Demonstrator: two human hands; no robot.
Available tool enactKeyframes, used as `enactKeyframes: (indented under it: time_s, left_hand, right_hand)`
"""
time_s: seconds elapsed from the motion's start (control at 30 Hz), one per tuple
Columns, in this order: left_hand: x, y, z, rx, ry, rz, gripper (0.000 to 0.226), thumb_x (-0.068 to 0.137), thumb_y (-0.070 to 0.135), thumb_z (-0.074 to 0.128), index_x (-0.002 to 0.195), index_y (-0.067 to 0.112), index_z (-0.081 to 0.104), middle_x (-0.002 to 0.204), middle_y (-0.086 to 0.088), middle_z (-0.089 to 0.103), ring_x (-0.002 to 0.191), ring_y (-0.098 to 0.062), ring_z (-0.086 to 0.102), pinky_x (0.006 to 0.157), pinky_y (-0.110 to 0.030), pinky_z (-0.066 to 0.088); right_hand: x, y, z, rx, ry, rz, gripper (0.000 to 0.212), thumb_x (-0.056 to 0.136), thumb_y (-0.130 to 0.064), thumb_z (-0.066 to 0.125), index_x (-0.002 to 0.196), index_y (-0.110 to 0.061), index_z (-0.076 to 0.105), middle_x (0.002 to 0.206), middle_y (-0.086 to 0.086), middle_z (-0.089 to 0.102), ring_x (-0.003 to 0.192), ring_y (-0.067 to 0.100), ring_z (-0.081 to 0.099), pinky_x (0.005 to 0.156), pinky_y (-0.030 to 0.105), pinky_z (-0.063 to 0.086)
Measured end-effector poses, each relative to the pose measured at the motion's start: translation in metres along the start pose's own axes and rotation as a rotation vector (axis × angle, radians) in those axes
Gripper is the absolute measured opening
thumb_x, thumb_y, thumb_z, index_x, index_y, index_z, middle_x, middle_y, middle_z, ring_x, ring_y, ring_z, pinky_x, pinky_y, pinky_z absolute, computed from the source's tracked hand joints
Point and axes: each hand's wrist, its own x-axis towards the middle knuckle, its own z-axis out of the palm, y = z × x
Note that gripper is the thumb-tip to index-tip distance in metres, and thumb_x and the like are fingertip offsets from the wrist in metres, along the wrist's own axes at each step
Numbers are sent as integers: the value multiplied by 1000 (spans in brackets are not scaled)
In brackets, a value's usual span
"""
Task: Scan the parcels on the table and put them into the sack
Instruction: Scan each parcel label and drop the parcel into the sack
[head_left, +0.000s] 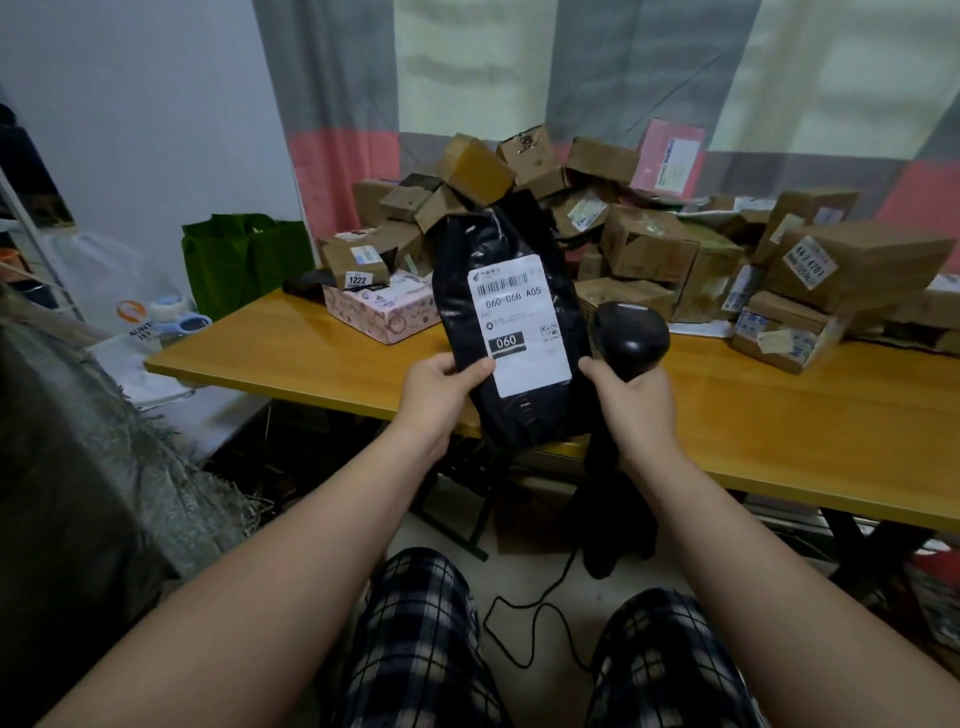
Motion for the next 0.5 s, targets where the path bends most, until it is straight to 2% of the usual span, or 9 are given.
enactKeyframes:
  time_s: [0.07,0.1,0.2,0.3,0.4,0.5]
  left_hand:
    - [8,3,-4,28,2,49,11,85,8,70,89,18,72,81,16,72,76,4,67,62,-8,48]
    - [11,3,-6,39,3,70,11,85,8,70,88,19,72,79,17,72,75,5,67,62,-8,48]
    - [19,4,-11,46,3,138,15,85,6,69,91,19,70,78,19,71,76,6,66,65,-9,48]
    - [24,2,-13,57,12,167,16,86,6,69,95,18,71,87,13,72,80,4,66,67,-10,49]
    - [29,0,-14,61,30,169,15,86,7,69,97,17,71,87,12,72,82,-1,66,69,-12,50]
    - [32,-2,-13,72,31,181,14,86,8,69,93,20,72,83,17,71,79,4,66,66,-11,49]
  right_hand:
    - [-3,-4,-4,-51,-2,-103,21,77,-25,77,94,-21,65,89,-7,67,84,6,63,68,20,45]
    - [-6,-8,-5,-56,-34,-150,17,77,-25,78,89,-26,65,85,-12,67,82,2,63,67,18,45]
    - [-16,-14,-4,-113,-185,-231,11,76,-27,78,78,-27,67,68,-15,67,71,0,63,61,13,44]
    - [-25,-19,0,-139,-231,-285,22,77,-25,77,64,-30,60,52,-21,61,57,-5,57,55,8,39]
    - [-30,-27,4,-88,-234,-281,20,73,-32,73,60,-24,60,49,-14,60,53,4,58,56,19,44]
    - [-32,-34,5,-39,-246,-265,25,75,-29,72,57,-16,62,48,-1,60,47,15,60,53,30,47]
